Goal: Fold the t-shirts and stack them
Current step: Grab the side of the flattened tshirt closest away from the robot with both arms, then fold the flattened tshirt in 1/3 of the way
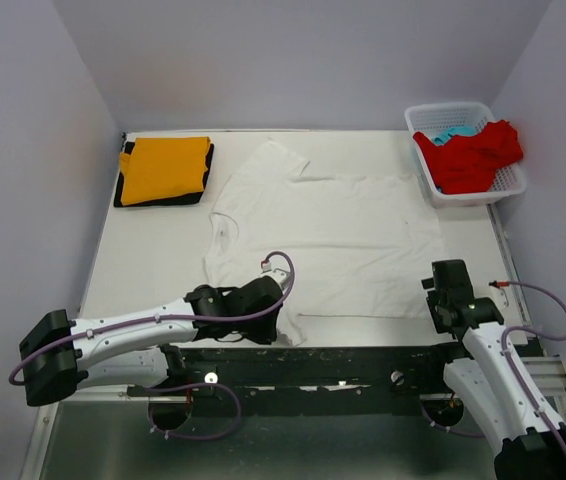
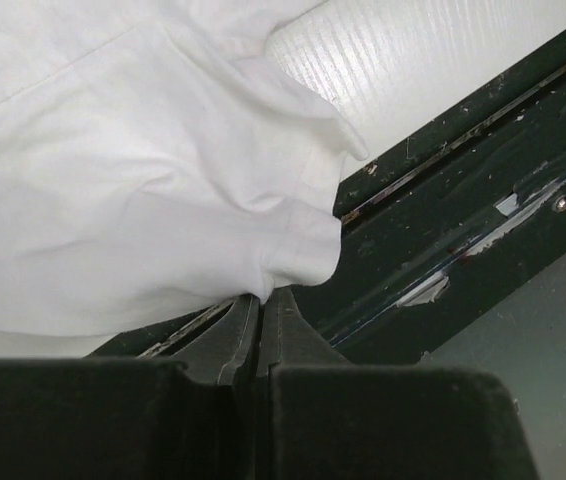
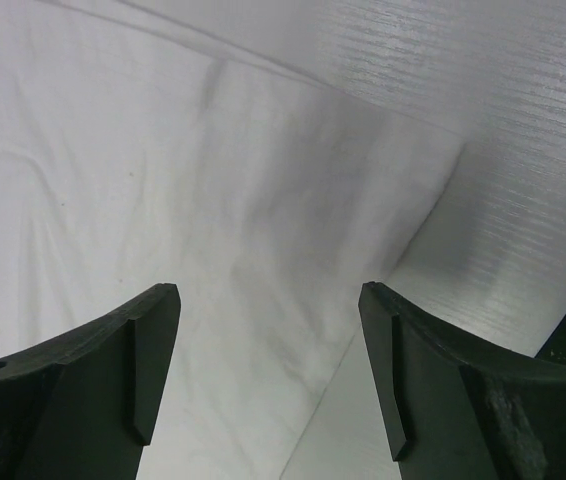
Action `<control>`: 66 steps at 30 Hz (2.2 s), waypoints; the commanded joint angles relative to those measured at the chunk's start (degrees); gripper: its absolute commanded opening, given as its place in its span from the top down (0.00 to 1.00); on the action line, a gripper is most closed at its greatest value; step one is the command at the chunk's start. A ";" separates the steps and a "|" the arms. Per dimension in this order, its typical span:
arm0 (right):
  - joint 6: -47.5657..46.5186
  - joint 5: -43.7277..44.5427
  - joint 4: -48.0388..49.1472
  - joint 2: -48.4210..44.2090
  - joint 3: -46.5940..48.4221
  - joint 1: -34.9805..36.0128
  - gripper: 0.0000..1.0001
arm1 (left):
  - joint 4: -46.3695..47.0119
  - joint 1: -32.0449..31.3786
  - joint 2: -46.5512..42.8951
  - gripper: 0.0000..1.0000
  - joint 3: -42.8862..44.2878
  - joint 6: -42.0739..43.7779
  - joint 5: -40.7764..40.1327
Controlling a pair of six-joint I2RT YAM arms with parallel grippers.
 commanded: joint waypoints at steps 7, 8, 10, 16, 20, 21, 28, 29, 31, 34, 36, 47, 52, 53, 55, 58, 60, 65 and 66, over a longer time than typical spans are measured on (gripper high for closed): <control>0.51 -3.14 -6.69 7.72 4.56 -0.24 0.20 | 4.41 3.23 -2.93 1.00 -2.96 3.64 4.74; 0.61 -4.14 -5.00 8.08 3.40 -0.29 0.20 | 4.85 3.39 -3.19 1.00 -3.29 3.92 4.91; 1.07 -5.45 -2.00 8.51 0.76 -0.25 0.21 | 5.97 4.24 -3.78 1.00 -4.47 3.79 5.37; 3.74 -1.04 1.43 9.09 -1.98 -0.24 0.29 | 6.43 6.05 -5.82 1.00 -6.10 2.88 6.11; 4.64 0.85 2.91 9.73 -2.55 -0.28 0.46 | 5.81 6.42 -5.68 1.00 -5.47 2.88 5.98; 4.83 1.19 3.04 9.79 -2.51 -0.25 0.50 | 5.70 6.58 -5.51 1.00 -5.38 2.71 5.90; 3.33 1.38 5.63 10.09 -2.99 -0.24 0.74 | 5.29 7.18 -5.09 1.00 -4.15 2.48 5.98; 2.76 1.07 5.77 10.18 -2.88 -0.25 0.77 | 5.15 7.30 -5.24 1.00 -3.93 2.40 5.95; 1.06 1.17 5.72 9.99 -2.24 -0.24 0.87 | 4.96 7.44 -5.47 1.00 -3.70 2.27 5.96; -2.03 2.57 4.80 9.00 -0.25 -0.24 0.99 | 4.99 7.65 -6.16 1.00 -3.38 2.10 5.99; -6.56 2.10 4.80 8.27 1.42 -0.24 0.99 | 4.87 8.07 -6.47 1.00 -2.86 2.17 6.14; -17.01 -1.24 8.21 12.66 8.03 -0.25 0.99 | 4.22 11.46 -8.54 1.00 0.76 2.57 2.14; -20.03 -1.38 11.73 17.95 12.23 -0.23 0.99 | 3.02 15.69 -7.52 1.00 4.27 2.69 -4.28; -20.48 -1.71 12.62 19.28 12.74 -0.25 0.99 | 3.71 16.95 -7.12 1.00 4.66 2.83 -4.47; -20.88 -2.15 14.08 21.66 14.15 -0.24 0.99 | 4.87 18.71 -5.95 1.00 5.71 3.27 -5.20; -20.57 -2.32 16.39 24.36 15.67 -0.26 0.99 | 6.17 21.65 -4.03 1.00 7.23 3.95 -6.81; -21.29 -2.29 19.11 25.49 16.05 -0.24 0.99 | 7.67 23.79 -2.51 1.00 8.33 4.74 -7.27; -20.97 0.38 20.05 29.01 19.31 -0.28 0.99 | 9.99 27.44 1.94 1.00 11.65 8.05 -9.13; -21.05 0.62 20.49 29.48 19.77 -0.26 0.99 | 10.37 27.97 2.74 1.00 12.63 9.42 -9.23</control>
